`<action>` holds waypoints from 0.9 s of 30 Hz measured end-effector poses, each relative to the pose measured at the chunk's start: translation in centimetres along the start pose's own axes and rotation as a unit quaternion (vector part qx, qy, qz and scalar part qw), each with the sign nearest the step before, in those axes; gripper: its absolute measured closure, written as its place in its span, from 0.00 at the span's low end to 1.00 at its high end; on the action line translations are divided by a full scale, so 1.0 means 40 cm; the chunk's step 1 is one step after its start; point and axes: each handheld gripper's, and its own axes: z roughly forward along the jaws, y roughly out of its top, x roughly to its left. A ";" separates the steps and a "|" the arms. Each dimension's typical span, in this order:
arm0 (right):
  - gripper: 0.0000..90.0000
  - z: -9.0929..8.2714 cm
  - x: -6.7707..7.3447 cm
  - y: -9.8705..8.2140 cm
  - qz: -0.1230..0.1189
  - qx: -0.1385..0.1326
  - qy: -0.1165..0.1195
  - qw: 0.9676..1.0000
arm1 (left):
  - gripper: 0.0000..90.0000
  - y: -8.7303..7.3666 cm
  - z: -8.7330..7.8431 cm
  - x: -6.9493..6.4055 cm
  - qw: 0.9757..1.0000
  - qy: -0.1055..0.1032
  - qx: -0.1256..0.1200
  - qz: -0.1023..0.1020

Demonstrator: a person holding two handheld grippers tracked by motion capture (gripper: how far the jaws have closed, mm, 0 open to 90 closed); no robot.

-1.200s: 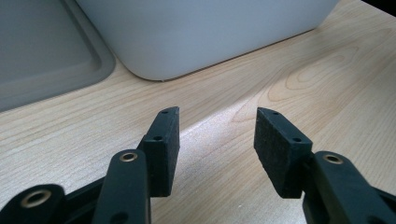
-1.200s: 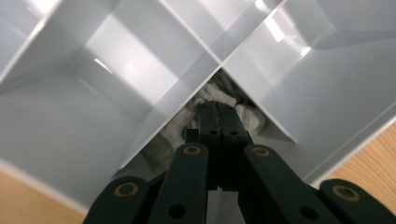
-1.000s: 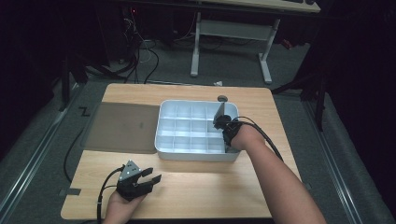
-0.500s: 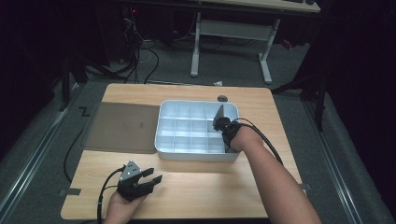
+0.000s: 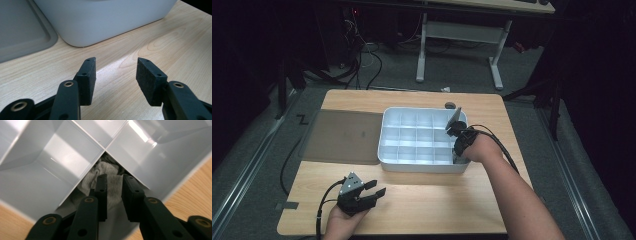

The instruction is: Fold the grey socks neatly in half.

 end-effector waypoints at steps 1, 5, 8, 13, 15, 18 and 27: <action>0.83 -0.008 -0.004 -0.007 -0.014 -0.012 -0.002 1.000 | 0.56 0.001 0.000 0.001 1.000 0.001 0.001 0.000; 0.78 -0.047 -0.004 -0.036 -0.007 -0.050 -0.001 0.999 | 0.52 0.003 -0.004 0.000 1.000 0.010 -0.002 -0.004; 0.75 -0.078 -0.006 -0.070 -0.004 -0.096 -0.003 0.995 | 0.51 0.002 -0.007 0.000 1.000 0.019 -0.004 -0.005; 0.66 -0.110 -0.001 -0.151 0.014 -0.180 0.005 0.984 | 0.48 0.005 -0.011 -0.002 1.000 0.023 -0.015 0.009; 0.63 -0.109 0.002 -0.175 0.020 -0.205 0.007 0.979 | 0.47 0.009 -0.014 -0.001 0.999 0.025 -0.024 0.006; 0.61 -0.096 0.011 -0.228 0.032 -0.251 0.018 0.967 | 0.45 0.010 -0.018 -0.001 0.999 0.026 -0.030 -0.001; 0.58 -0.033 0.016 -0.343 0.057 -0.360 0.017 0.931 | 0.44 0.003 -0.016 -0.017 0.999 0.023 -0.038 0.011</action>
